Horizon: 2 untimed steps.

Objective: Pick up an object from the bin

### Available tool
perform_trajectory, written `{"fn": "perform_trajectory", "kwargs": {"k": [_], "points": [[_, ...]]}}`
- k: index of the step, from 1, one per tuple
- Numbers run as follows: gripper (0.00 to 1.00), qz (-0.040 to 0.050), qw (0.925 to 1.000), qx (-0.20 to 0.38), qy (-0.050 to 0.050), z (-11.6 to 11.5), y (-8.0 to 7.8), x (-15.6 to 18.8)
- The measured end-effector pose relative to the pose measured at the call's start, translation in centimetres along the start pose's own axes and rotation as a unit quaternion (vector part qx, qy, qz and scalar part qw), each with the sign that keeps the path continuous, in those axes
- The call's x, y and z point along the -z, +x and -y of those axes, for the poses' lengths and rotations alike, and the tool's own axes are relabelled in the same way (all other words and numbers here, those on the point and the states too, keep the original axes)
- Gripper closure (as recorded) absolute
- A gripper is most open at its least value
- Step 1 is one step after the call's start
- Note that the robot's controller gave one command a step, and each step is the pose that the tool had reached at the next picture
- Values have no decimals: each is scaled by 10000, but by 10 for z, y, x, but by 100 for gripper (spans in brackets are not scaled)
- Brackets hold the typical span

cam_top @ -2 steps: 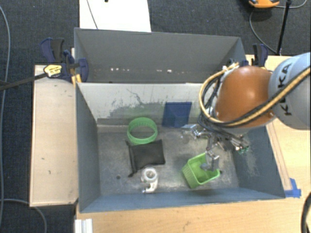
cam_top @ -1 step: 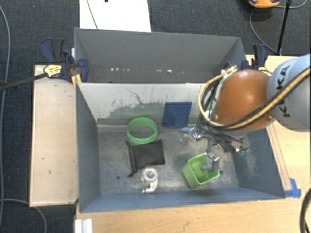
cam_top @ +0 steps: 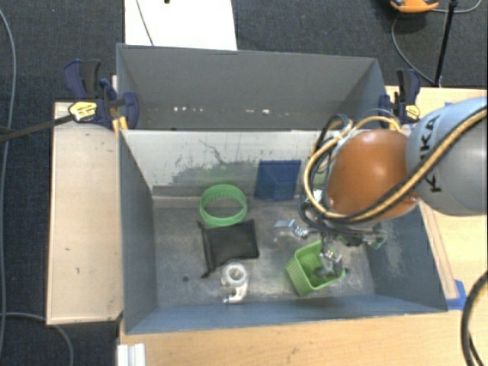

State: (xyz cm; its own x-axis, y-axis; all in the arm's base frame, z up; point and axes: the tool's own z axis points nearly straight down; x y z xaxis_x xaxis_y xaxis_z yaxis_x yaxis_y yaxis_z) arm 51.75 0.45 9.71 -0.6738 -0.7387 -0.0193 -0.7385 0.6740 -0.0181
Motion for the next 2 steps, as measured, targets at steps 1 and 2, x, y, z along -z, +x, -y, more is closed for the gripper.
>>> {"fn": "perform_trajectory", "kwargs": {"k": [1,2], "points": [[100,7,9997,258,2,11,10,-27],[100,7,9997,256,2,11,10,-27]]}}
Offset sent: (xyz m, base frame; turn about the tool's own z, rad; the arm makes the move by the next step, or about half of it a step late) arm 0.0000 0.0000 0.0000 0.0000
